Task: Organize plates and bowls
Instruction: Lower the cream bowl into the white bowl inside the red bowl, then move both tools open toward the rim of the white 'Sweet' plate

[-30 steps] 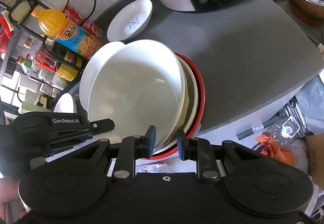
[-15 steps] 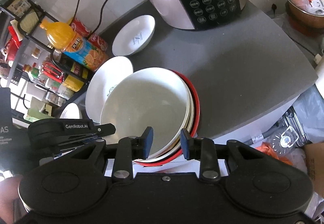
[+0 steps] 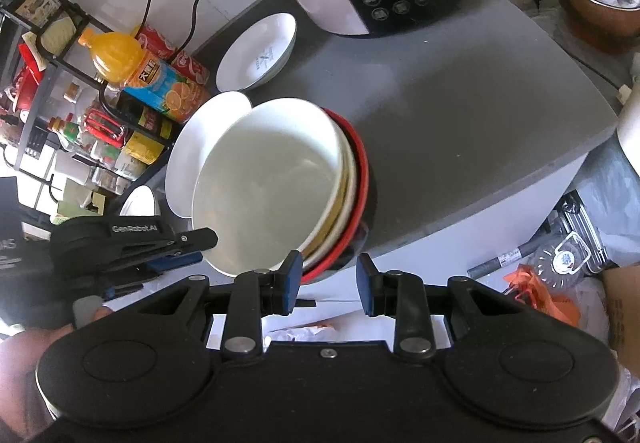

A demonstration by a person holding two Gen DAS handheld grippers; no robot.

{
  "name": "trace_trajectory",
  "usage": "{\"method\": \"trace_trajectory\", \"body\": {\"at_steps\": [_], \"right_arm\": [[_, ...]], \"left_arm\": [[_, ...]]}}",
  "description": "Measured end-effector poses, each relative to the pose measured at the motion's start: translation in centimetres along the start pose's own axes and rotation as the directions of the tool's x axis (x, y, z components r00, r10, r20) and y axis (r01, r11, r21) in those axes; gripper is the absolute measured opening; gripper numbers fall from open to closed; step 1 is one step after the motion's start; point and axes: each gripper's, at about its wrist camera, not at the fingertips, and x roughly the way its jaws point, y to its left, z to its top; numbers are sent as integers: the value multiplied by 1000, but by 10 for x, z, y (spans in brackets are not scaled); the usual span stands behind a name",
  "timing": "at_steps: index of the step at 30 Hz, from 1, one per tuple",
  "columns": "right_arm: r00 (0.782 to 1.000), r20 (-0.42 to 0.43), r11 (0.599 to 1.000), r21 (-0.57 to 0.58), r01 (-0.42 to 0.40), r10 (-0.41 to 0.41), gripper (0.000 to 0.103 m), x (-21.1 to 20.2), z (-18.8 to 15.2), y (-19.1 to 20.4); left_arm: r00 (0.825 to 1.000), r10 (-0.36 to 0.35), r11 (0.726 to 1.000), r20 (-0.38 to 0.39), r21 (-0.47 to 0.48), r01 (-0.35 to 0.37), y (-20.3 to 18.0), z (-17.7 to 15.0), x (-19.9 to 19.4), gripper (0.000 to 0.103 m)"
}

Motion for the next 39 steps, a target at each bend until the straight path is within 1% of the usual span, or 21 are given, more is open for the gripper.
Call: {"method": "trace_trajectory", "body": {"at_steps": [2,7,10,13,14,16,18,19,20,21,22,24,26,29,33,39], "right_arm": [[1000,5,1000,3,1,-1,37,-4,-1,-4],[999,34,1000,1,-6,6,42,-13,0,-7],[999,46,1000,-17,-9,10,44,-14,2,-4],[999,44,999,-30,-25,26,47,-12,3,3],[999,46,999,-35,-27,28,50,-11,4,5],[998,57,999,-44,-30,33,54,-11,6,12],[997,70,998,-56,-26,30,56,-9,8,20],[997,73,998,-59,-26,30,60,-8,10,24],[996,78,998,-60,-27,32,63,-7,12,28],[996,85,998,-63,-28,33,64,-5,14,32],[995,92,997,-69,-27,34,65,-2,16,38],[994,105,997,-76,-22,30,70,2,19,48],[992,125,996,-87,-8,19,82,7,23,60],[988,156,995,-102,11,5,83,16,29,81],[981,194,992,-117,43,-20,85,34,35,116],[975,215,993,-96,75,-53,86,62,37,161]], "left_arm": [[1000,0,1000,0,-16,0,2,-1,3,19],[1000,16,999,0,-42,-16,1,-1,-1,19],[1000,4,999,16,-33,-3,0,-2,-11,19],[1000,9,1000,27,-10,-8,-2,-2,-20,19],[999,9,1000,32,-3,-9,-3,-2,-23,21],[999,7,1000,48,1,-7,-2,-1,-29,30],[997,14,1000,71,1,-14,2,1,-36,45],[996,22,1000,82,-1,-22,4,3,-38,49],[995,27,1000,94,-4,-27,6,4,-41,56],[994,31,1000,105,-6,-30,10,7,-43,62],[993,36,999,113,-9,-35,13,9,-46,65],[990,44,999,131,-12,-43,22,16,-49,76],[988,53,999,144,-11,-52,30,23,-49,80],[986,54,998,155,-16,-53,49,36,-48,83],[986,33,999,164,-6,-32,79,59,-45,83],[986,10,1000,163,24,-14,123,99,-39,84]]}}
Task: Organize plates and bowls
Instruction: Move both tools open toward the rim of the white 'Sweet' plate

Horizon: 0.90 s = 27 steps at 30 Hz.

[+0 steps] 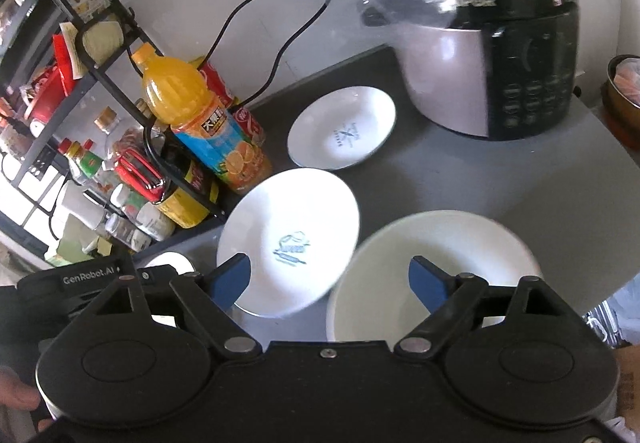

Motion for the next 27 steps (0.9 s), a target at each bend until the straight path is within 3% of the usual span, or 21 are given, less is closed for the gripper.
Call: {"method": "trace_trajectory", "body": {"at_steps": [7,16,27], "right_arm": [[1000,7,999,41,25,-25,87,20,-3,34],[999,-23,999,29,27,-26,88,40,13,46],[996,-91,999,-25,-24,21,88,72,58,27]], "left_arm": [[999,-47,998,3,44,47,35,41,17,84],[998,-63,995,-30,72,65,42,62,39,84],[999,-30,999,-38,-20,29,33,75,64,84]]}}
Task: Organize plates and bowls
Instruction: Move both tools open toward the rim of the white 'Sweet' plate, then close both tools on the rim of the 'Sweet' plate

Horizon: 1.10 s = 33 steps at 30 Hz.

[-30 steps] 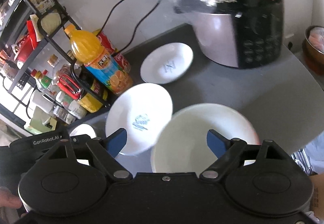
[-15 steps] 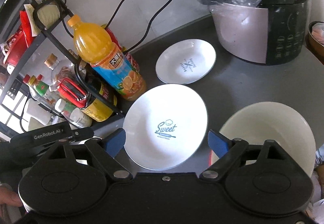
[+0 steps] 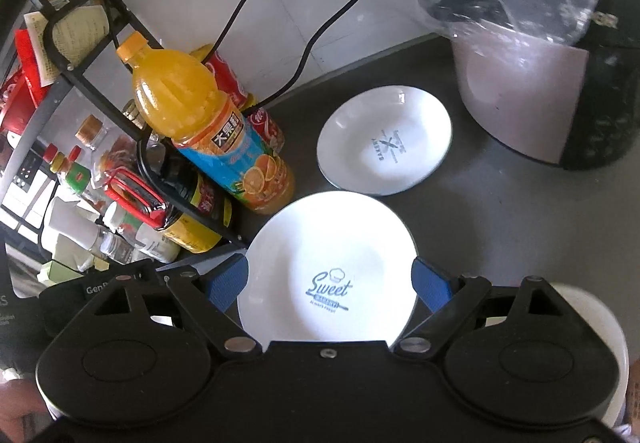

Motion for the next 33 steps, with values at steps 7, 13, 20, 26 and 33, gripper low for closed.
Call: {"method": "trace_trajectory", "body": {"at_steps": [7,13,20,26,33], "right_arm": [[996,-78,999,-12,-38,37,87,27,16,-14],[990,-135,999,8,-45,45,83,44,22,-26],[973,-222,997,44,-59,67,62,62,29,-43],[965,-257,999,42,-35,45,48,78,32,-56],[954,-299,999,46,-17,30,44,92,31,-69]], "left_arm": [[999,20,997,-45,-74,-23,3,6,22,81],[997,26,994,-66,-103,-33,3,4,28,77],[991,-3,980,-131,-197,-23,13,-7,47,52],[986,11,974,-168,-221,-49,15,-14,63,37],[984,25,966,-178,-248,-69,15,-20,76,34]]}}
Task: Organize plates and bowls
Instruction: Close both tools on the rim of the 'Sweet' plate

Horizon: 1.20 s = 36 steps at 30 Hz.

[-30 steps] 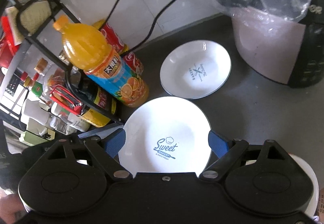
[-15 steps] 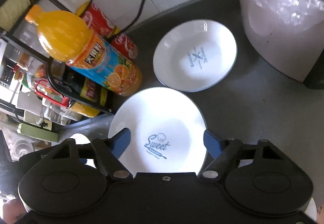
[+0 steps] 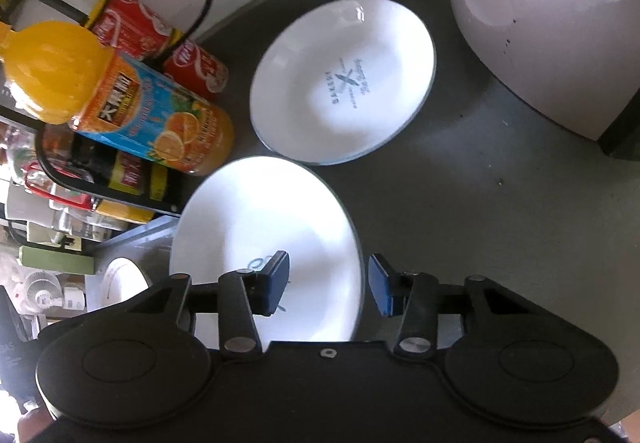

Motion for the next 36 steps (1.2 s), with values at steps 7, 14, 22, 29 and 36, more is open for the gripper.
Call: {"method": "trace_trajectory", "body": {"at_steps": [7,14,22,29,36], "right_arm": [[998,-42,999,-32,39,-40,35,20,4,3],[995,-46,994,-73,80,-84,35,37,9,14],[990,-53,986,-109,128,-134,28,57,8,17],[992,-2,981,-145,127,-128,16,51,3,15],[995,49,976,-195,98,-90,12,40,-5,24]], "left_arm": [[1000,21,999,4,-27,-21,2,-2,13,30],[999,2,998,35,-61,1,3,-4,21,17],[999,2,998,37,-55,0,-3,-2,28,14],[996,54,998,70,6,-54,-14,-3,21,14],[994,51,998,99,25,-54,-10,4,8,13]]}}
